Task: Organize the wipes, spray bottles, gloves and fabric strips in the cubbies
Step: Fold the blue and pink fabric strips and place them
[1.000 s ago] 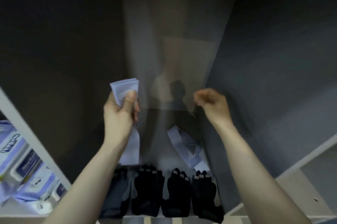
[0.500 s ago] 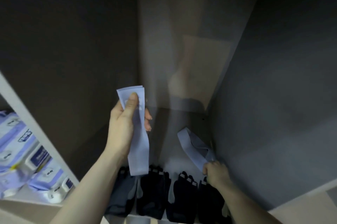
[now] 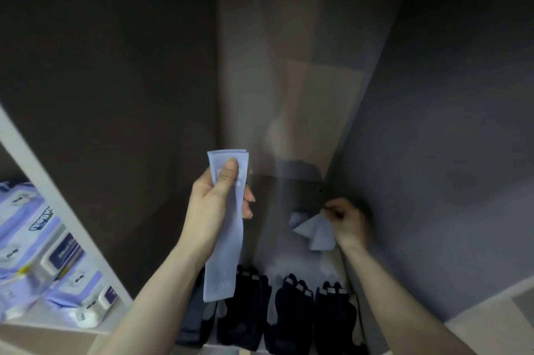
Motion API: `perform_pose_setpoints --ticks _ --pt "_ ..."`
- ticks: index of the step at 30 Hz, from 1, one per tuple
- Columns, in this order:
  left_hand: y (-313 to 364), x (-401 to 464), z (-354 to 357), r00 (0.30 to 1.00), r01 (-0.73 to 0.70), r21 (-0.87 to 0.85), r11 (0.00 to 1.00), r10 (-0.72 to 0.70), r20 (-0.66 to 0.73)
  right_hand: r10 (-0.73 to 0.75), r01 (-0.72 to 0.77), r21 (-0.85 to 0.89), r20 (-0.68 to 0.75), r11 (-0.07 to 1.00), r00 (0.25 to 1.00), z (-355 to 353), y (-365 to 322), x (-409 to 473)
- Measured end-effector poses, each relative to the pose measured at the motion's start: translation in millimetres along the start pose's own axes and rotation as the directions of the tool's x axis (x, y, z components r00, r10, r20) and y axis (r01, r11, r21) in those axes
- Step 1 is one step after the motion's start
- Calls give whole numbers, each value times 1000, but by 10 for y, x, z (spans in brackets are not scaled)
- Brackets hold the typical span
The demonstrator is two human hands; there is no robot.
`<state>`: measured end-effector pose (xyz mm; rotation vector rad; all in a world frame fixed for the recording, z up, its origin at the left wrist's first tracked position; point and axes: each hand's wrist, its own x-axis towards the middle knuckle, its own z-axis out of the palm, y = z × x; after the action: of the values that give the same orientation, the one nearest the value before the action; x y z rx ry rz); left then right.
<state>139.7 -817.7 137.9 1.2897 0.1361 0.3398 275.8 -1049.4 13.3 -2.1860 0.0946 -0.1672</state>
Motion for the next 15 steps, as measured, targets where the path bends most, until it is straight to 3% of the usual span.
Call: perform_pose_setpoints --ticks 2,4,8,12,15 --pt "-8 -9 3 1000 11 25 1000 -12 10 -14 7 217 29 976 999 -96 -331 5" --pt "-8 -26 23 1000 10 77 997 -10 8 -137 83 346 134 935 982 -232 -703 -63" --pt "-27 -32 109 1000 -28 197 980 28 2 -335 138 460 379 877 863 -465 -1371 -366" --pt "25 -91 190 991 17 172 985 -40 129 -429 163 526 435 834 792 -606 -1769 -614" --pt "88 -135 213 975 50 134 990 -77 207 -430 153 526 456 836 779 -664 -1910 -715"
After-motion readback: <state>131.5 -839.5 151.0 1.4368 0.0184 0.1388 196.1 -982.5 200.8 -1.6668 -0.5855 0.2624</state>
